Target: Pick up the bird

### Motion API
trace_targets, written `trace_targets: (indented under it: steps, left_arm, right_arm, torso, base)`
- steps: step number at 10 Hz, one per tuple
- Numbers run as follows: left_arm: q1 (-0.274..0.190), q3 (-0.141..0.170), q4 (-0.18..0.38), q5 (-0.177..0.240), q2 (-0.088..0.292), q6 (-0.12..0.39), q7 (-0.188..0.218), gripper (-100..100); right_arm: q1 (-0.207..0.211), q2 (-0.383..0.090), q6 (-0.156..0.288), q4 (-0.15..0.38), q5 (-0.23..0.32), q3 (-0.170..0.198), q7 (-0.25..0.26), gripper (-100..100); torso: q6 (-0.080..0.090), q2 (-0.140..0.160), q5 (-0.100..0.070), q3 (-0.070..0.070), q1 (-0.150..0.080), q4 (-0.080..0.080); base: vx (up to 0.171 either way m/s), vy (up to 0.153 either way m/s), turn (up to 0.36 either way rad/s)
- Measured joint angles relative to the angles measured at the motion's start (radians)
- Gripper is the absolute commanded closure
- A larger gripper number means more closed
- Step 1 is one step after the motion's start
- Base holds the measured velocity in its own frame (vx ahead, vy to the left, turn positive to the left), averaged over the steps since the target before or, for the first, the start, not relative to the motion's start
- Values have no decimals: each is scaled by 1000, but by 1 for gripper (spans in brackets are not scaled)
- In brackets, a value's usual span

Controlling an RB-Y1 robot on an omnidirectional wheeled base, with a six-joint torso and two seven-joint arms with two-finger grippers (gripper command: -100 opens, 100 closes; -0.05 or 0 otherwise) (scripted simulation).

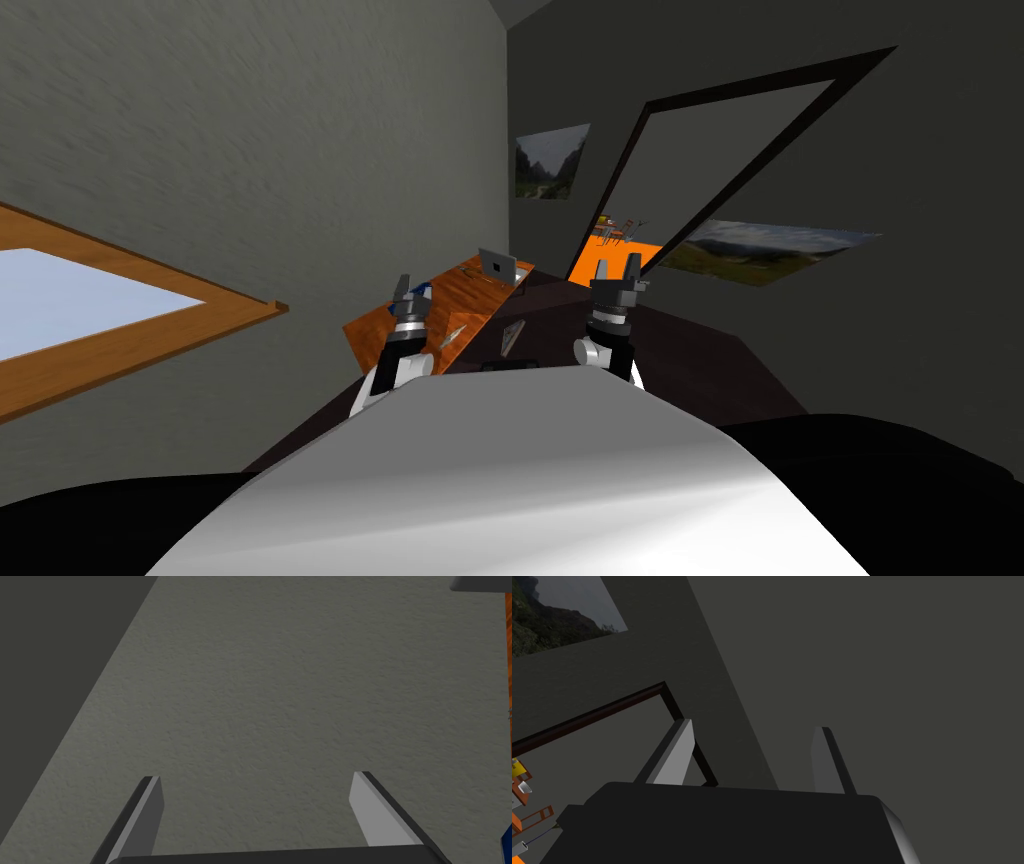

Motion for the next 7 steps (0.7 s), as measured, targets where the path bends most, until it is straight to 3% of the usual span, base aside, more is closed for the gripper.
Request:
trace_targets:
  steps: [3,7]
  left_arm:
    - [4,40,39,7,16,61,-5,-100]
    - [-9,99,145,8,13,162,-28,-100]
  right_arm:
    - [0,0,0,0,0,0,0,0]
    - [0,0,0,0,0,0,0,0]
  torso:
    - [0,2,0,1,1,0]
    - [0,-1,0,0,0,0]
  base:
    - [62,-71,10]
    - [79,-92,10]
